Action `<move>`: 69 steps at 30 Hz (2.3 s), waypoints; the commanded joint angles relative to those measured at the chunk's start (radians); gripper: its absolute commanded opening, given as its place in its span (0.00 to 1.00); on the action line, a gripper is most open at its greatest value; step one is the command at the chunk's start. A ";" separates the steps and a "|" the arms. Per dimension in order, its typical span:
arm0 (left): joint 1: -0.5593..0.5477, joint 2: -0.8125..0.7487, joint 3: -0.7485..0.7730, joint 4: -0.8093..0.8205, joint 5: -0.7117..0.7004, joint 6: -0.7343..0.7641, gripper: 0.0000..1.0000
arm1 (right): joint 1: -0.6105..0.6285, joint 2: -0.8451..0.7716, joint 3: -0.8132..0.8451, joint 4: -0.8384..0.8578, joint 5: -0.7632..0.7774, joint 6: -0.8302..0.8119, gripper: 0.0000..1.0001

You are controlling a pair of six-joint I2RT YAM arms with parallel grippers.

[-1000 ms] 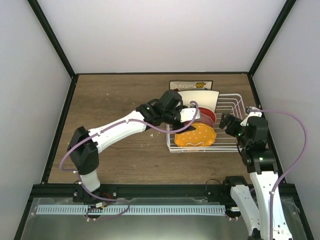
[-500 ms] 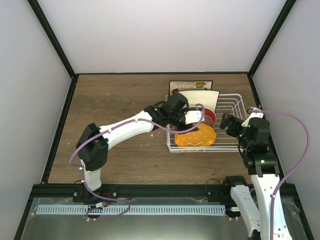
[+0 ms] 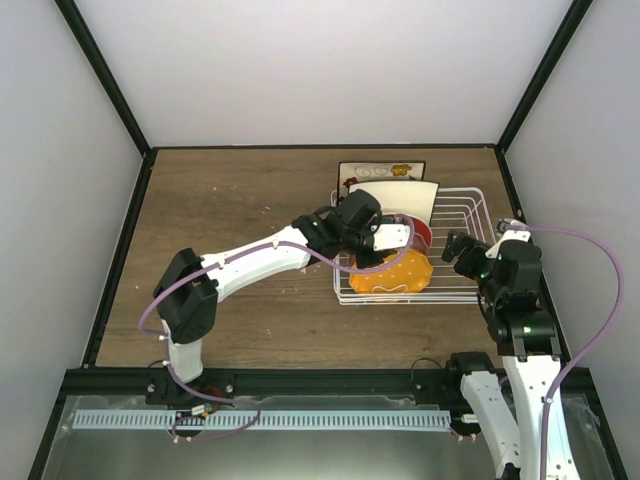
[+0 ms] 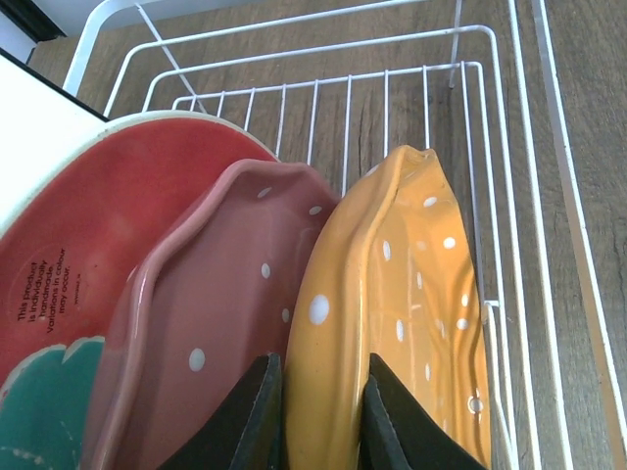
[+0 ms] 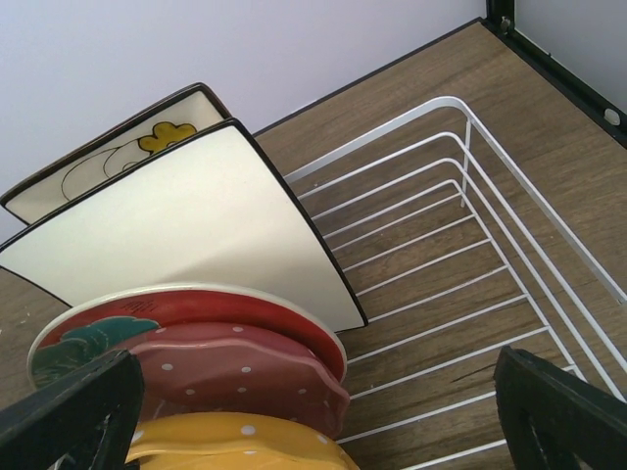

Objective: Unload the plates from the dish rack

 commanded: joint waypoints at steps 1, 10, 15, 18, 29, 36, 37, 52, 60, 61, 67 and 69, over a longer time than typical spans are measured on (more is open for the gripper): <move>-0.027 -0.004 -0.028 -0.021 0.007 -0.034 0.04 | -0.005 -0.021 0.035 -0.014 0.033 0.016 1.00; -0.036 -0.062 0.033 -0.013 -0.073 -0.046 0.04 | -0.005 -0.039 0.030 -0.022 0.065 0.036 1.00; -0.036 -0.127 0.062 0.004 -0.128 -0.040 0.04 | -0.005 -0.046 0.026 -0.016 0.087 0.048 1.00; -0.037 -0.162 0.062 0.017 -0.146 -0.040 0.04 | -0.005 -0.052 0.018 -0.014 0.097 0.057 1.00; -0.039 -0.264 0.093 0.054 -0.187 -0.046 0.04 | -0.005 -0.077 -0.009 -0.011 0.100 0.108 1.00; -0.013 -0.354 0.086 0.115 -0.254 -0.103 0.04 | -0.005 -0.095 -0.021 -0.012 0.105 0.129 1.00; -0.003 -0.370 0.081 0.130 -0.264 -0.120 0.04 | -0.005 -0.097 -0.024 -0.011 0.102 0.131 1.00; 0.397 -0.503 0.168 0.191 -0.358 -0.491 0.04 | -0.005 -0.105 -0.054 -0.006 0.082 0.149 1.00; 0.825 -0.462 0.067 0.040 -0.202 -0.811 0.04 | -0.005 -0.060 -0.060 0.041 0.027 0.131 1.00; 0.865 -0.450 0.049 0.029 -0.175 -0.849 0.04 | -0.005 -0.048 -0.057 0.046 0.015 0.129 1.00; 0.996 -0.362 -0.107 0.071 0.004 -1.003 0.04 | -0.005 -0.002 -0.044 0.070 -0.017 0.119 1.00; 1.001 -0.324 -0.150 0.092 0.059 -1.044 0.04 | -0.005 0.003 -0.036 0.075 -0.017 0.112 1.00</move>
